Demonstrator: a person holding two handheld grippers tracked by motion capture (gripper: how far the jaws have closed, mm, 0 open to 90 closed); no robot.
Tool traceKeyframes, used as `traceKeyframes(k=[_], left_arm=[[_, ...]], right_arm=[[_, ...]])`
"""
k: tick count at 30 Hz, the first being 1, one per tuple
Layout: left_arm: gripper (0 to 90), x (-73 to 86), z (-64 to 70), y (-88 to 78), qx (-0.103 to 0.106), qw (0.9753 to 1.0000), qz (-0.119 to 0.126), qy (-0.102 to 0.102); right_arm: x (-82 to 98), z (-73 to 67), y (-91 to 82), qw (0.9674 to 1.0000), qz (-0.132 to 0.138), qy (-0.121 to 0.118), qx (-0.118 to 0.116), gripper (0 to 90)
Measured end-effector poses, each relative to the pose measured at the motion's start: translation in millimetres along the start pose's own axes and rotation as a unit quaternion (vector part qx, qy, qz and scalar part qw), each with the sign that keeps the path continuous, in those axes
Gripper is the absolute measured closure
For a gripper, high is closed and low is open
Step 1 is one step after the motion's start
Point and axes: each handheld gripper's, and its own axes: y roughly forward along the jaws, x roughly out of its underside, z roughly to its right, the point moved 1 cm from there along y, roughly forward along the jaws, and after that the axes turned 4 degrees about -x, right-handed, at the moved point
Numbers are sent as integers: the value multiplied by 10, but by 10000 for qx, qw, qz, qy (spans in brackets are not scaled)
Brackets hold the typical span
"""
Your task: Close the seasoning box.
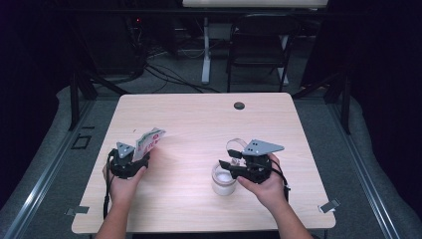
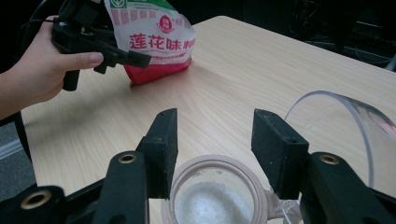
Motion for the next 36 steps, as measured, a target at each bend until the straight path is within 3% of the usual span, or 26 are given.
traceKeyframes(k=[5, 12, 18, 30, 36], left_arm=[[339, -21, 37, -45, 106, 9999, 49, 59], [341, -79, 127, -149, 229, 9991, 304, 175], [346, -109, 216, -184, 301, 9986, 329, 297], [341, -156, 491, -253, 742, 9945, 382, 639], [346, -161, 554, -255, 861, 9934, 346, 676]], right_arm=[[-1, 17, 5, 9999, 29, 87, -61, 502], [-9, 49, -16, 9998, 101, 139, -33, 487], [-22, 54, -39, 9998, 105, 160, -38, 483], [-29, 43, -36, 9999, 37, 115, -27, 489], [-40, 53, -65, 9999, 62, 126, -14, 491]])
